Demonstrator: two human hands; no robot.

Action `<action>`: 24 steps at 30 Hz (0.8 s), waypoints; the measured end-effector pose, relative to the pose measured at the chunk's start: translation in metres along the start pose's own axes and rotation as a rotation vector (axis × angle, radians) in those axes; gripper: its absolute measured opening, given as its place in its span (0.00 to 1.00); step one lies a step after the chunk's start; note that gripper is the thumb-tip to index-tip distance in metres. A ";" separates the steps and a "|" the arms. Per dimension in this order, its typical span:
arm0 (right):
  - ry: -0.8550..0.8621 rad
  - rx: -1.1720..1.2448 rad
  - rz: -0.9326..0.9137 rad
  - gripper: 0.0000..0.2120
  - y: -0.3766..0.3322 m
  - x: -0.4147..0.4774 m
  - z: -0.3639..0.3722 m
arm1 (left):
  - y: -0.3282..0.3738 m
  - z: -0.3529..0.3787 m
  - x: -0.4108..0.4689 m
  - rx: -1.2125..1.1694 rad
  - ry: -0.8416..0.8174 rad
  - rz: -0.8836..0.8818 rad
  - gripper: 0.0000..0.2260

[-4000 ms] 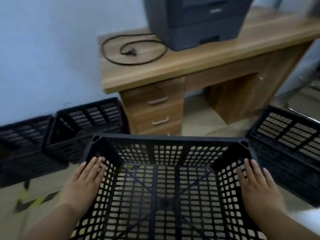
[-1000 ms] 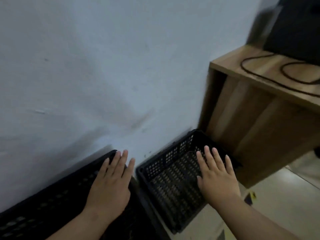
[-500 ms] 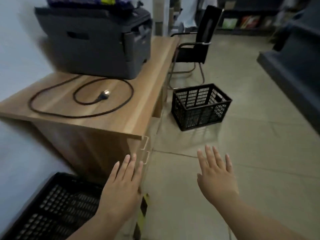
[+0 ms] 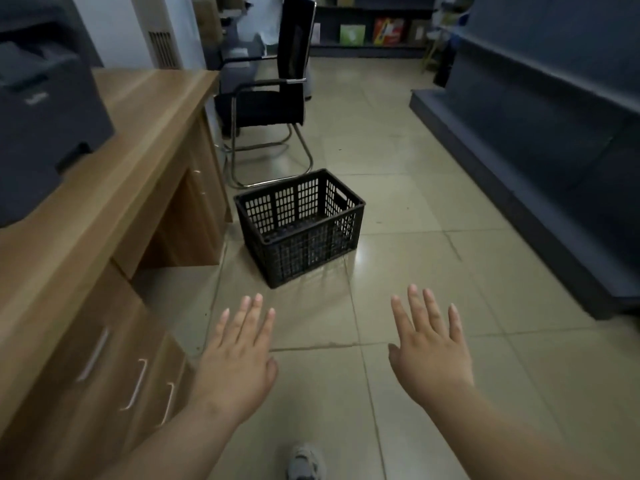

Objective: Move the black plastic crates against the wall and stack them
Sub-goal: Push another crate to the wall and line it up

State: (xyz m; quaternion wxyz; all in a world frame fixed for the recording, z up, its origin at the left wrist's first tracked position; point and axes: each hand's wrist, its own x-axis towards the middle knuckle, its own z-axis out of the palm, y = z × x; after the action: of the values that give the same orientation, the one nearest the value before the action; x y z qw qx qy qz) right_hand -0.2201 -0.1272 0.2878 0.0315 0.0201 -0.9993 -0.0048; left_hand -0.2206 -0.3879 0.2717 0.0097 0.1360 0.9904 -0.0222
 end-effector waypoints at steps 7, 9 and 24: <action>-0.047 -0.039 0.032 0.34 0.024 0.183 0.030 | -0.046 0.040 0.182 -0.015 -0.126 -0.020 0.30; -0.073 -0.028 0.034 0.33 0.025 0.242 0.035 | -0.066 0.046 0.230 0.014 -0.148 -0.021 0.30; -0.225 -0.099 -0.103 0.34 0.044 0.616 0.097 | -0.181 0.091 0.517 0.200 -0.177 -0.369 0.29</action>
State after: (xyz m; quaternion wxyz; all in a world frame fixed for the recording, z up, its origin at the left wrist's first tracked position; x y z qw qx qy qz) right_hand -0.8423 -0.1077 0.2306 -0.0799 0.0690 -0.9927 -0.0581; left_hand -0.7661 -0.4275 0.1754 0.0790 -0.0497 0.9866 -0.1336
